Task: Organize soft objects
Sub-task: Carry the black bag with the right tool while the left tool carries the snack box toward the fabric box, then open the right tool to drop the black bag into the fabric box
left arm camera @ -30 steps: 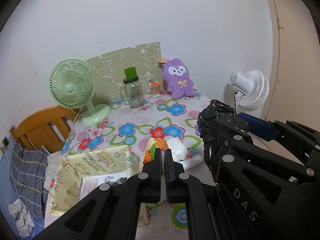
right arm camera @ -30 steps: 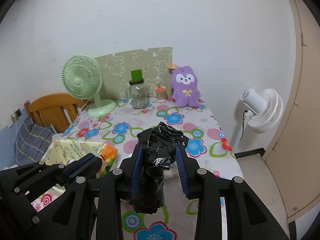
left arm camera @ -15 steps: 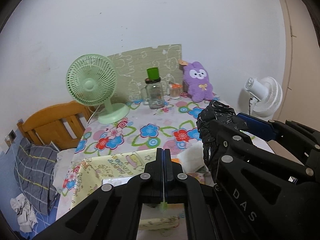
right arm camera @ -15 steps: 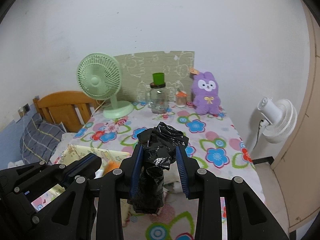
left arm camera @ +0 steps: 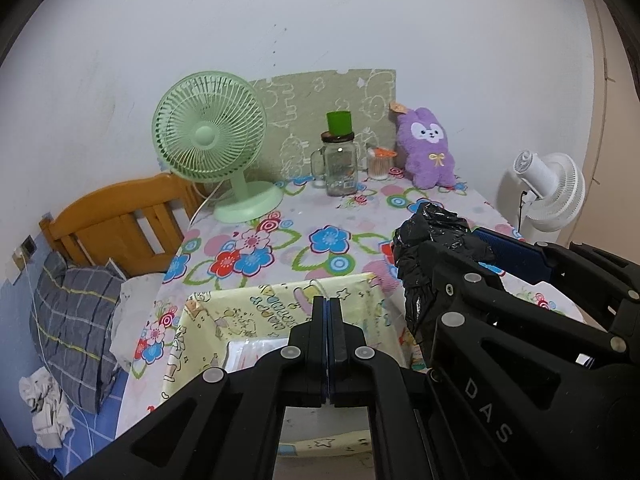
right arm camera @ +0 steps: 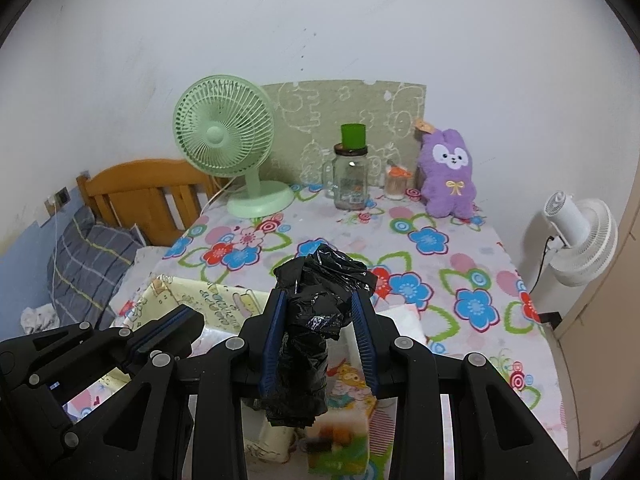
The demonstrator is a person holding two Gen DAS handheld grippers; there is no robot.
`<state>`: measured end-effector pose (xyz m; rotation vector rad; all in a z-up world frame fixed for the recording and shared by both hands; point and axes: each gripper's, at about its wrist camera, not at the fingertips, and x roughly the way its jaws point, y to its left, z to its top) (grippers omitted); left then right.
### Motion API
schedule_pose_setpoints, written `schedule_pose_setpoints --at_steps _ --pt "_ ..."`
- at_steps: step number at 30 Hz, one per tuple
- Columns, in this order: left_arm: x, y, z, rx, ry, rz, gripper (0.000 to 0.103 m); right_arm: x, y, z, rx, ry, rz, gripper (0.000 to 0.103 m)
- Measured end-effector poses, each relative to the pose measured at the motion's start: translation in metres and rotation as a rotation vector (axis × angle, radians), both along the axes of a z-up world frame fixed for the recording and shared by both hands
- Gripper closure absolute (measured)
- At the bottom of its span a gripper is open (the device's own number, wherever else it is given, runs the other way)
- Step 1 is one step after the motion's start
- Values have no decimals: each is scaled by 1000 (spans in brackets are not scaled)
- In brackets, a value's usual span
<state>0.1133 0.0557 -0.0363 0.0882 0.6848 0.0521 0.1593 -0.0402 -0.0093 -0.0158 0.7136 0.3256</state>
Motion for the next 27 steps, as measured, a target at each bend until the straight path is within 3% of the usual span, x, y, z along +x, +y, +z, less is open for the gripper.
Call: schedule_pose_setpoints --at_steps 14,20,22,24,27 --pt "7 38 -19 -26 68 21 103 11 43 -20 11 52 64 65" --pt "9 55 -30 -37 103 40 66 15 62 -34 36 94 115 65" --pt "10 61 -35 -46 116 48 49 17 69 -39 51 110 127 62" --pt "10 63 -37 -51 122 47 42 18 74 -43 45 123 128 43" --pt "9 66 -39 -53 123 54 35 20 77 -47 69 150 148 31"
